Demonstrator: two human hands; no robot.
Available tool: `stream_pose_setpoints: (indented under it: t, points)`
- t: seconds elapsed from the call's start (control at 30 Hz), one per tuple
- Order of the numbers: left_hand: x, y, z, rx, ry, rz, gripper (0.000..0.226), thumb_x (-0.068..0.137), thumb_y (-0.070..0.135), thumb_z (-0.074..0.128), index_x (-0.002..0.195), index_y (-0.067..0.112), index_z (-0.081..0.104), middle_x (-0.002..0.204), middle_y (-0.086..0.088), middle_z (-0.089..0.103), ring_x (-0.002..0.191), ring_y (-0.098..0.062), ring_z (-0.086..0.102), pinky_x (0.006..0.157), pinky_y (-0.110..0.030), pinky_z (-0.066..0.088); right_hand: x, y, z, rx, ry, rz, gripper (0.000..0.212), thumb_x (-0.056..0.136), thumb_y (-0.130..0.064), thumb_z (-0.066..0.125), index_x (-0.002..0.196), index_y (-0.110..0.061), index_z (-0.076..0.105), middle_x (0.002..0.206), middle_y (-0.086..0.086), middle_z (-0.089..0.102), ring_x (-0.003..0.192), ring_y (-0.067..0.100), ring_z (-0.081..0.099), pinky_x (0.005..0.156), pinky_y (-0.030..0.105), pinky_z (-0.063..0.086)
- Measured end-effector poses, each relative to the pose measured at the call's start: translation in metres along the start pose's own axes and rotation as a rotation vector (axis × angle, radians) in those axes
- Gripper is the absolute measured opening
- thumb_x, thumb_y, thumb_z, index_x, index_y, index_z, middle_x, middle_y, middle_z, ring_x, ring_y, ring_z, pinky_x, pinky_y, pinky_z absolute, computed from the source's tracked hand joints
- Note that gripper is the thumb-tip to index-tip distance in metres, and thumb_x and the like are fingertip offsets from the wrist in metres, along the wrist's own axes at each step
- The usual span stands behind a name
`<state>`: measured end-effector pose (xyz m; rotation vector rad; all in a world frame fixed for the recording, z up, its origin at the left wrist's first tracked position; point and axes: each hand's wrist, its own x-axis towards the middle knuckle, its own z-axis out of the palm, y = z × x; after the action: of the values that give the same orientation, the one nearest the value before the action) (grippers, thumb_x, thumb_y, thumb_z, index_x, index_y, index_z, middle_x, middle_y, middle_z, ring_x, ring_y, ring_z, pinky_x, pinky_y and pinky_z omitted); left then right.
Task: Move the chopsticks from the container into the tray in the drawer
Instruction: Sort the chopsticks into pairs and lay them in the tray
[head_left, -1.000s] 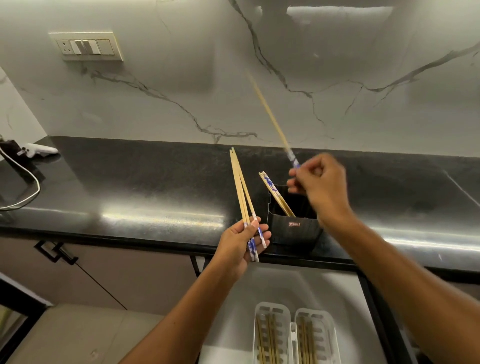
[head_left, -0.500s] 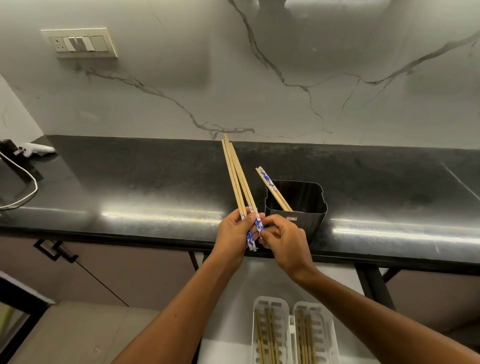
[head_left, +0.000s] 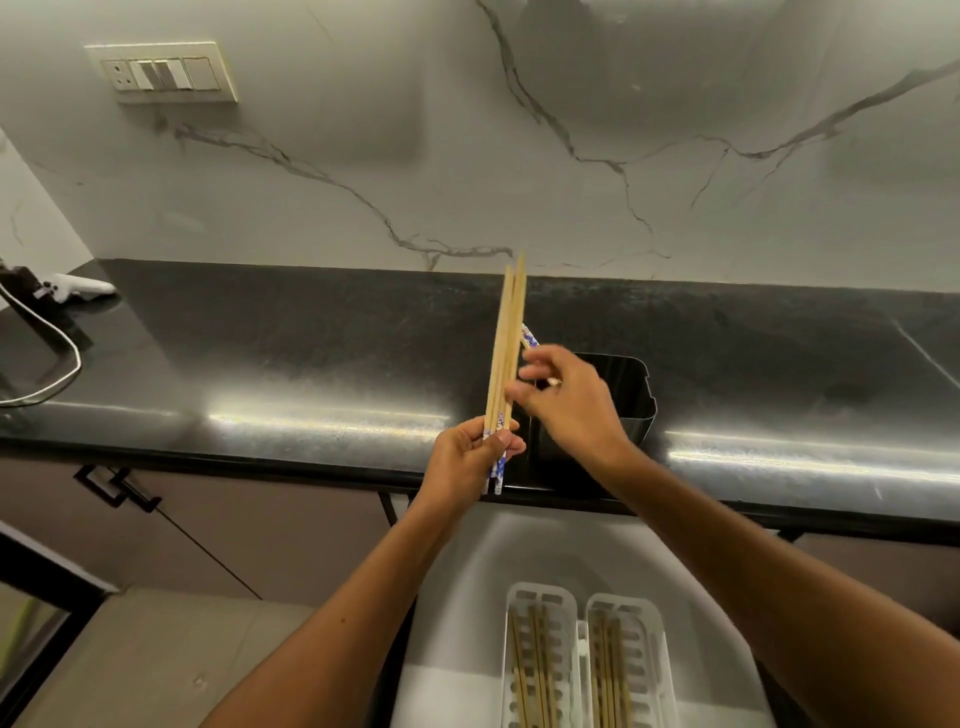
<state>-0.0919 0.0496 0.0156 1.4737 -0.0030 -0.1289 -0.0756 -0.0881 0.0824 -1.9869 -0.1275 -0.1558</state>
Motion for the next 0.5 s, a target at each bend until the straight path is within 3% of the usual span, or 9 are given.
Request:
stream_pose_setpoints:
  t: [0.13, 0.23, 0.37, 0.5]
  points:
    - [0.003, -0.004, -0.005, 0.090, -0.067, 0.003, 0.020, 0.094, 0.015, 0.057, 0.088, 0.025, 0.074, 0.090, -0.005, 0.076, 0.096, -0.019, 0.071, 0.095, -0.040, 0.050, 0.022, -0.020, -0.002, 0.086, -0.212, -0.002, 0.022, 0.088, -0.026, 0.065, 0.105, -0.014, 0.058, 0.085, 0.006, 0.072, 0.065, 0.012, 0.067, 0.059, 0.018, 0.056]
    - [0.012, -0.006, -0.009, 0.160, -0.048, -0.001, 0.019, 0.095, 0.014, 0.056, 0.091, 0.026, 0.071, 0.091, -0.001, 0.076, 0.097, -0.015, 0.070, 0.097, -0.041, 0.050, 0.025, -0.021, 0.009, -0.032, -0.180, -0.077, 0.017, 0.091, -0.026, 0.060, 0.100, -0.011, 0.059, 0.083, 0.008, 0.072, 0.064, 0.018, 0.068, 0.066, 0.025, 0.059]
    - [0.029, -0.007, -0.017, 0.291, -0.039, -0.018, 0.018, 0.096, 0.016, 0.054, 0.091, 0.028, 0.066, 0.092, 0.006, 0.074, 0.094, -0.005, 0.069, 0.095, -0.031, 0.051, 0.027, -0.016, 0.024, -0.051, -0.120, -0.106, 0.020, 0.093, -0.022, 0.059, 0.102, -0.004, 0.060, 0.087, 0.013, 0.071, 0.057, 0.012, 0.062, 0.066, 0.030, 0.060]
    - [0.040, -0.009, -0.026, 0.379, -0.055, -0.001, 0.017, 0.096, 0.015, 0.054, 0.092, 0.023, 0.069, 0.092, 0.005, 0.073, 0.093, -0.007, 0.068, 0.086, -0.024, 0.051, 0.034, -0.011, 0.027, 0.008, -0.161, -0.100, 0.018, 0.092, -0.018, 0.059, 0.105, -0.005, 0.063, 0.092, 0.011, 0.071, 0.058, 0.005, 0.060, 0.064, 0.023, 0.058]
